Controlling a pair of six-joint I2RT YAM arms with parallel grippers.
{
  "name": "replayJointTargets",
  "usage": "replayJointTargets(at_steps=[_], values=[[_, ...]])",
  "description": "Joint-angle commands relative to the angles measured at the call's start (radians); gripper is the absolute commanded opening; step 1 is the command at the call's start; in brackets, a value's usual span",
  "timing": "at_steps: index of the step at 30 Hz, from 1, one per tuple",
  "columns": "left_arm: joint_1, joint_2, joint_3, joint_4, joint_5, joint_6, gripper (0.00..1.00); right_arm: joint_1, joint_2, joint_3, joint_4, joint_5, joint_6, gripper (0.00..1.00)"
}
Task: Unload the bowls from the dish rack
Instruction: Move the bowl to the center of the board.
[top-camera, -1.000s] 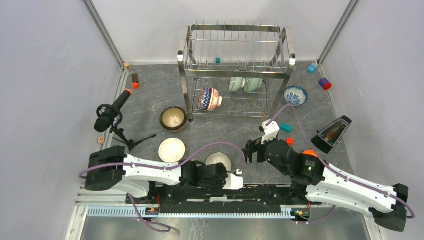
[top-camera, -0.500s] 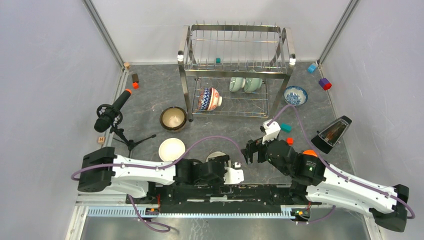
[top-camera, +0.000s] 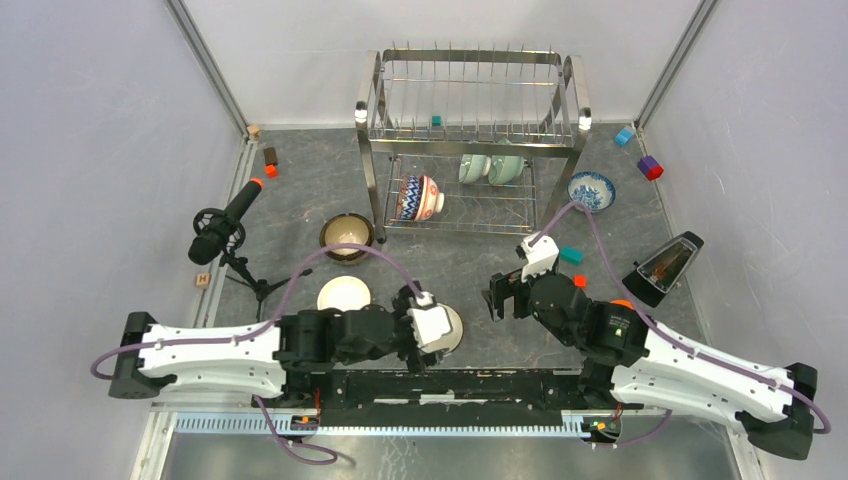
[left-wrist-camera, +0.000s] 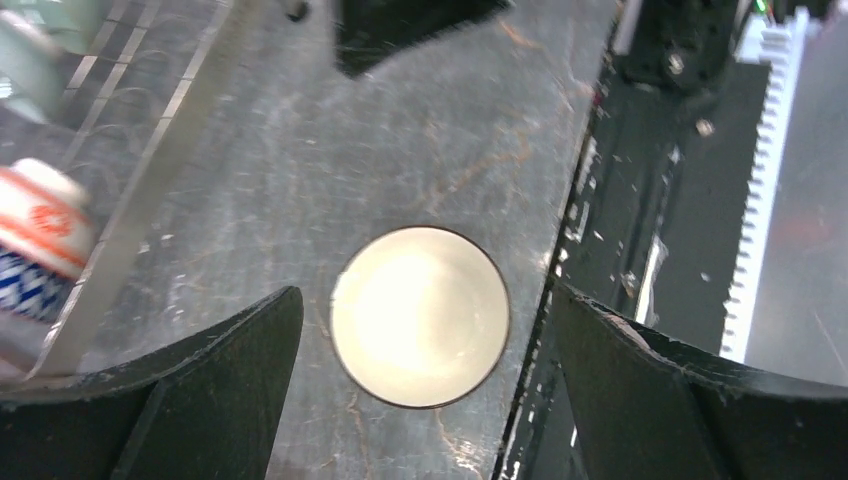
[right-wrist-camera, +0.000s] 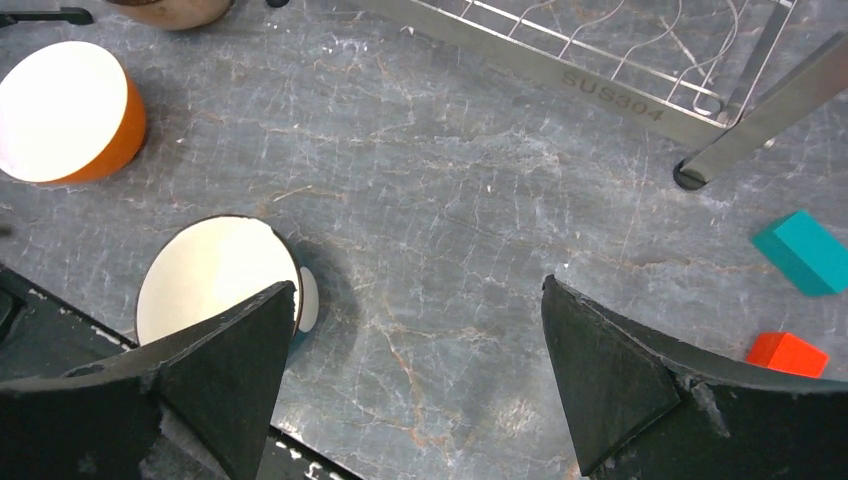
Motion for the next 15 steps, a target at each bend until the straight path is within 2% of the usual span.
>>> replayJointTargets(at_steps=[1, 6, 11, 15], values=[[0.002, -0.095, 0.064, -0.083, -0.178, -0.128, 1.00, -0.003, 0.009, -0.003, 0.102, 0.040, -0.059, 0.98], [0.003, -0.135, 0.029, -0.104, -0.355, -0.255, 1.00, -0.003, 0.112, -0.039, 0.209, -0.121, -0.064, 0.96], [0.003, -0.169, -0.011, -0.132, -0.580, -0.508, 1.00, -0.002, 0.262, -0.050, 0.281, -0.297, -0.035, 0.91], [0.002, -0.263, -0.082, -0.102, -0.625, -0.592, 1.00, -0.002, 0.373, -0.044, 0.317, -0.388, -0.021, 0.84]])
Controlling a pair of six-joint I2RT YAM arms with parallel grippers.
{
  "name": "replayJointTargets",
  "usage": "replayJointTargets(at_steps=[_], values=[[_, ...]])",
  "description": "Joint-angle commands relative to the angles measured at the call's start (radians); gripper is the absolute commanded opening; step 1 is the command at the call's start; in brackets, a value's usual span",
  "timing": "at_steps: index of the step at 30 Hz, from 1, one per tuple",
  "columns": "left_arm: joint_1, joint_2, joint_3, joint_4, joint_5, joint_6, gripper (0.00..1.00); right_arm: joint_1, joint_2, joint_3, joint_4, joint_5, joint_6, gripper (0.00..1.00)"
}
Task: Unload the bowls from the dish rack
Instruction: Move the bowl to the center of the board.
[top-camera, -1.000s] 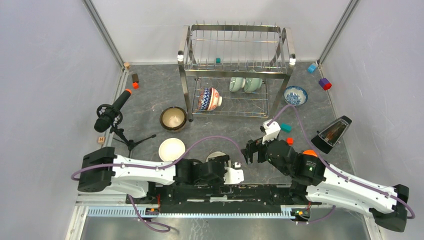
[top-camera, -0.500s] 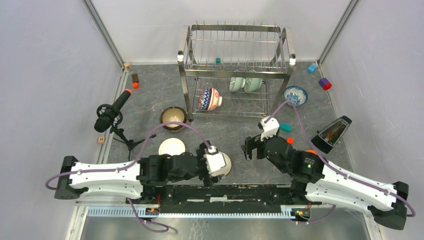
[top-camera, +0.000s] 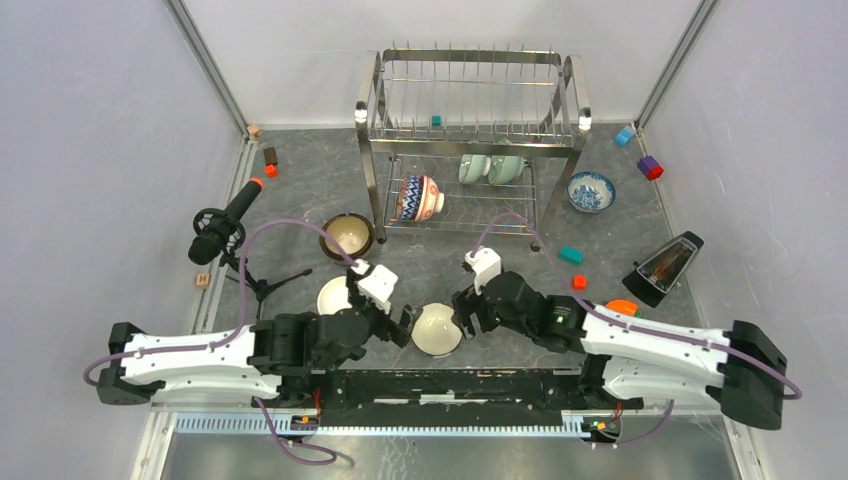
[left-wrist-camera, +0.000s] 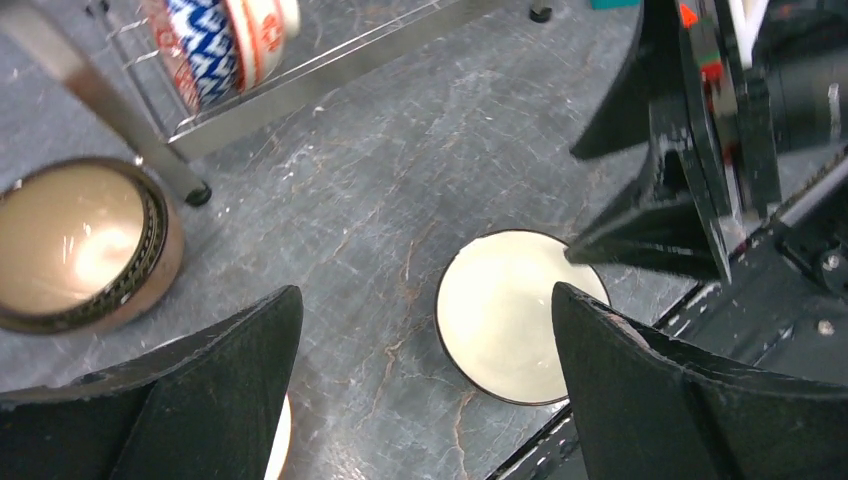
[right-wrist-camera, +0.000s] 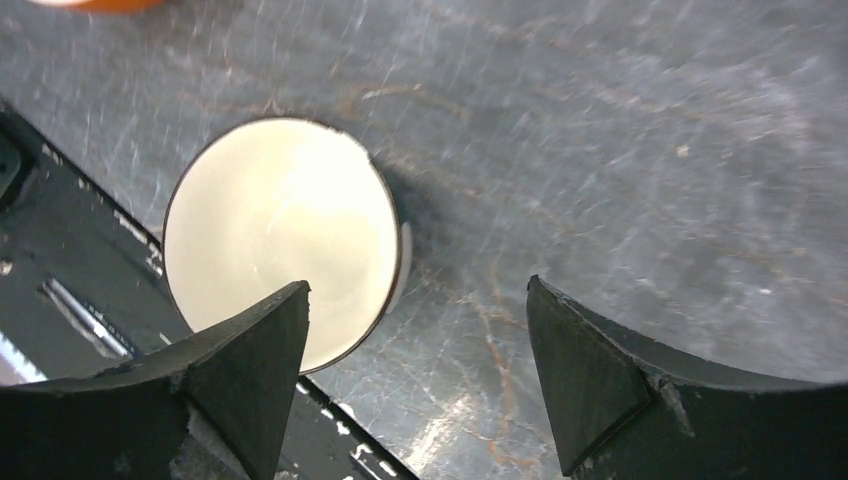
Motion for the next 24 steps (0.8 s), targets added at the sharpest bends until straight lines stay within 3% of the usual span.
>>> replayJointTargets(at_steps=[1, 12, 24], values=[[0.002, -0.112, -0.066, 0.010, -0.163, -0.212, 1.00, -0.003, 0.088, 0.009, 0.094, -0.155, 0.023, 0.82], [0.002, -0.294, -0.153, -0.105, -0.224, -0.375, 1.00, -0.002, 0.276, 0.110, 0.028, -0.136, 0.011, 0.64], [0.001, -0.260, -0.147, -0.149, -0.235, -0.404, 0.99, -0.003, 0.413, 0.231, -0.107, -0.063, -0.034, 0.46]])
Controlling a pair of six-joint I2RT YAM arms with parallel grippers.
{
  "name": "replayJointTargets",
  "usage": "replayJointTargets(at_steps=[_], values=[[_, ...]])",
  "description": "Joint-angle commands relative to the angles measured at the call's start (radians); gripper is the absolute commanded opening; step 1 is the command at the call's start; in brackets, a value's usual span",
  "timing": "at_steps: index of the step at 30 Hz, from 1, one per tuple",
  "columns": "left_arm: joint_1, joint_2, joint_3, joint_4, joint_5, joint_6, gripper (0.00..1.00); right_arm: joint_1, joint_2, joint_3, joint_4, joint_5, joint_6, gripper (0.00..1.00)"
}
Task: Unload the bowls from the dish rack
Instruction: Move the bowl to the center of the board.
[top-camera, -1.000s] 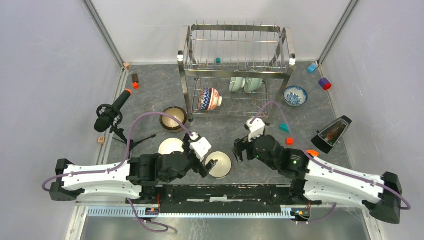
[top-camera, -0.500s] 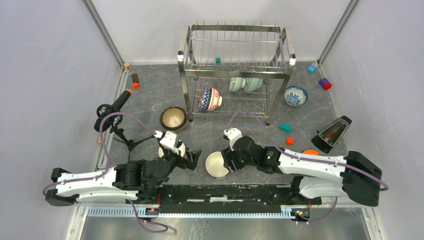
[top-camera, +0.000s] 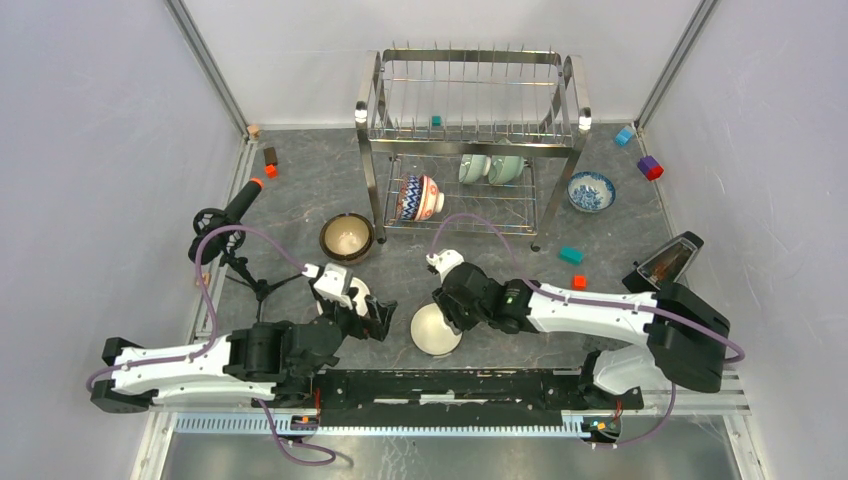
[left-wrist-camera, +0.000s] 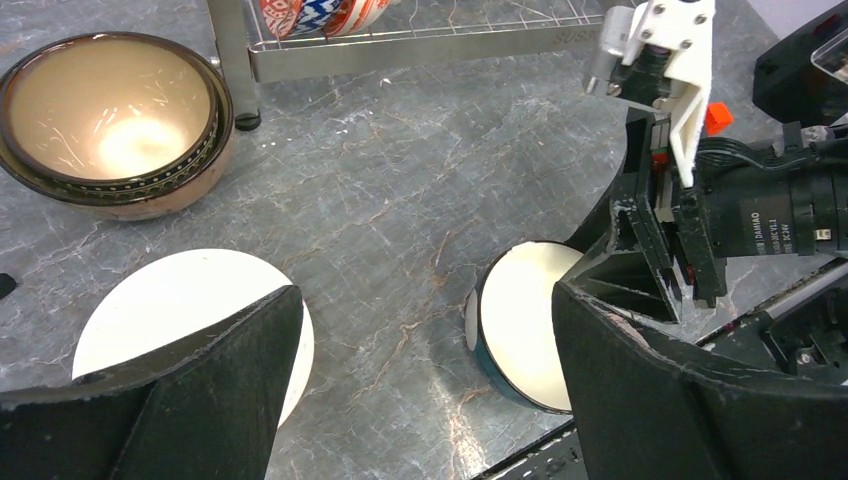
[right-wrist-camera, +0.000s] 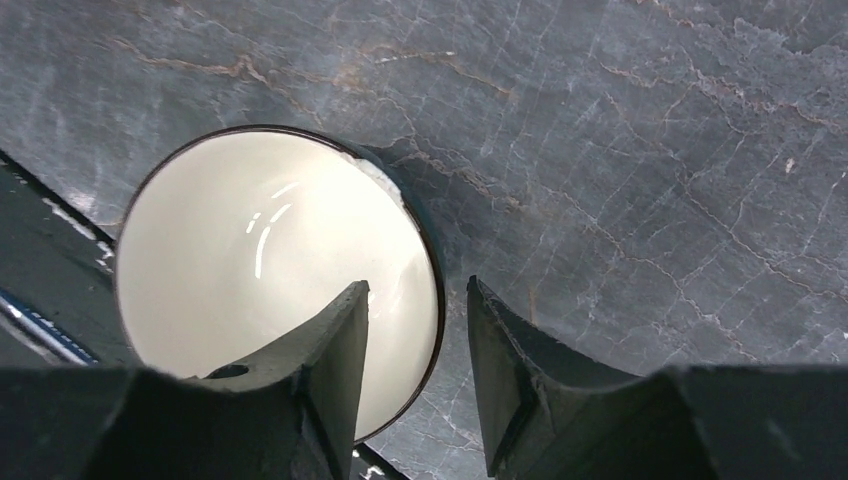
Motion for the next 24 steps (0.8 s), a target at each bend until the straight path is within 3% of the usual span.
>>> replayJointTargets(at_steps=[1, 9, 12, 15, 20, 24], values=[[0.002, 0.028, 0.002, -0.002, -0.043, -0.071, 0.99, -0.003, 0.045, 0.058, -0.067, 0.052, -0.028, 0.45], [0.003, 0.068, -0.005, 0.006, -0.041, -0.087, 0.99, -0.003, 0.061, 0.042, -0.084, 0.077, -0.006, 0.30], [0.003, 0.078, -0.008, 0.020, -0.040, -0.087, 0.99, -0.002, 0.053, 0.035, -0.088, 0.081, 0.000, 0.19], [0.002, 0.082, -0.011, 0.034, -0.041, -0.081, 0.99, -0.003, 0.028, 0.032, -0.122, 0.108, 0.011, 0.01], [0.002, 0.080, -0.020, 0.081, -0.048, -0.056, 0.99, -0.010, -0.082, 0.025, -0.247, 0.214, 0.032, 0.00], [0.003, 0.083, -0.037, 0.128, -0.048, -0.040, 0.99, -0.091, -0.221, -0.025, -0.341, 0.264, 0.034, 0.00]])
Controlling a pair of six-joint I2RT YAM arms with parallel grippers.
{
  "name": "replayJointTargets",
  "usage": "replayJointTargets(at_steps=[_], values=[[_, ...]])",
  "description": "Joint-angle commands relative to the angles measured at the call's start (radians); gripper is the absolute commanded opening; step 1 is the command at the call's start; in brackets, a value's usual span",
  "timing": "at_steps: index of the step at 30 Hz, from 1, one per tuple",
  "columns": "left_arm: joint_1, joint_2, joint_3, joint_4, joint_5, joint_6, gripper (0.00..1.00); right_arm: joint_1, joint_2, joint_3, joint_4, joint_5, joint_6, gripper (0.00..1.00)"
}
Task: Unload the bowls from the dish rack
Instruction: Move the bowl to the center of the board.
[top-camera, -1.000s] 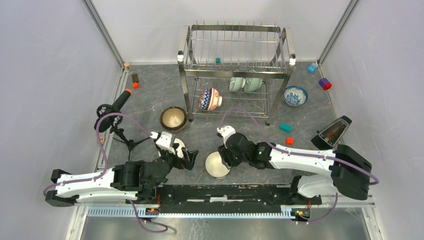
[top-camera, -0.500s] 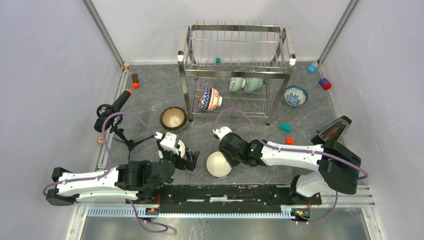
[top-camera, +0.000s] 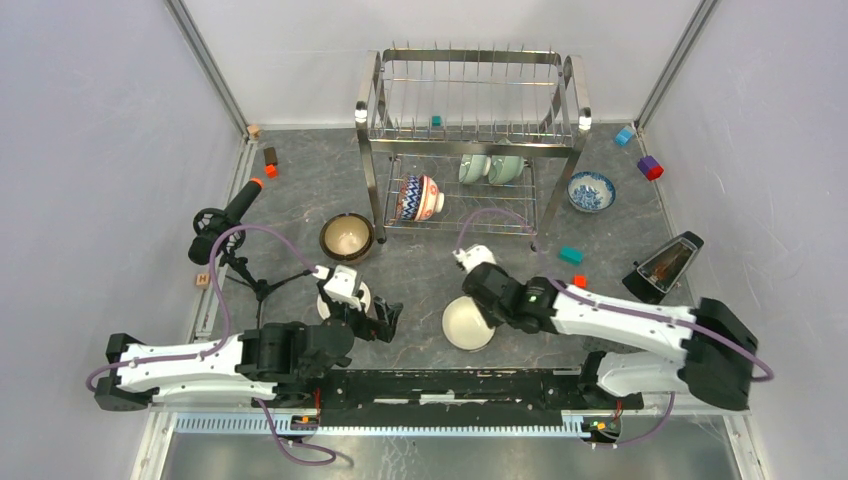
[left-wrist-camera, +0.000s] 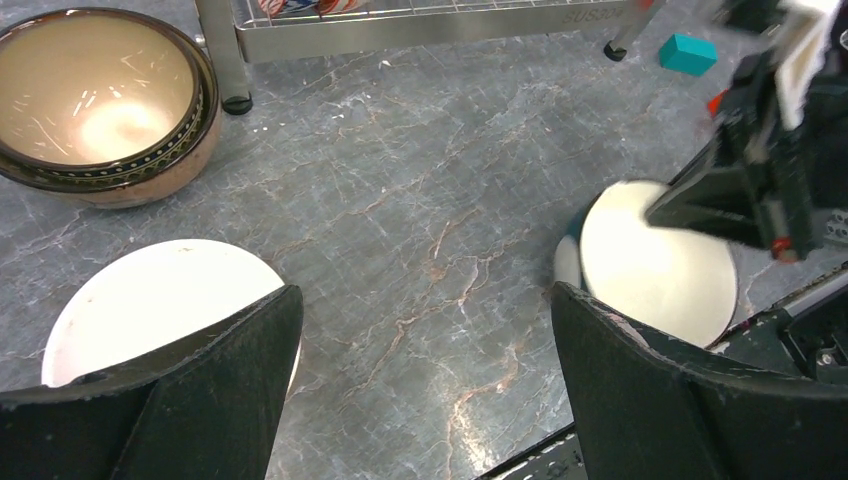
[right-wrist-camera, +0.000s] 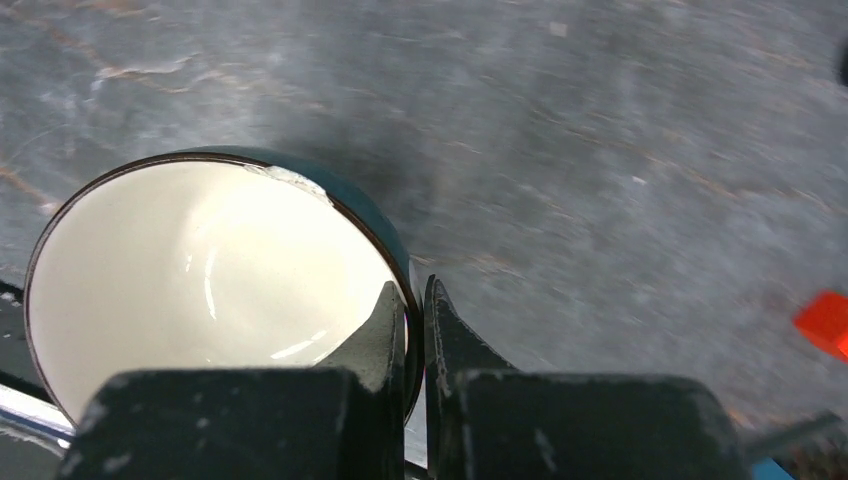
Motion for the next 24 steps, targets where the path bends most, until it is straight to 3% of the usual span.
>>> replayJointTargets(at_steps=[1, 8, 12, 24], values=[[0.003, 0.009, -0.020, 0.101, -0.047, -0.006, 0.99, -0.100, -0.172, -0.047, -0.107, 0.095, 0.023, 0.00], [0.002, 0.046, -0.041, 0.165, -0.053, -0.008, 0.98, -0.374, -0.362, -0.149, -0.134, 0.090, -0.022, 0.00], [0.002, 0.079, -0.044, 0.183, -0.057, -0.037, 0.98, -0.535, -0.419, -0.232, -0.065, 0.048, -0.026, 0.00], [0.002, 0.150, -0.056, 0.208, -0.026, -0.103, 0.99, -0.889, -0.455, -0.305, 0.017, -0.032, -0.048, 0.00]])
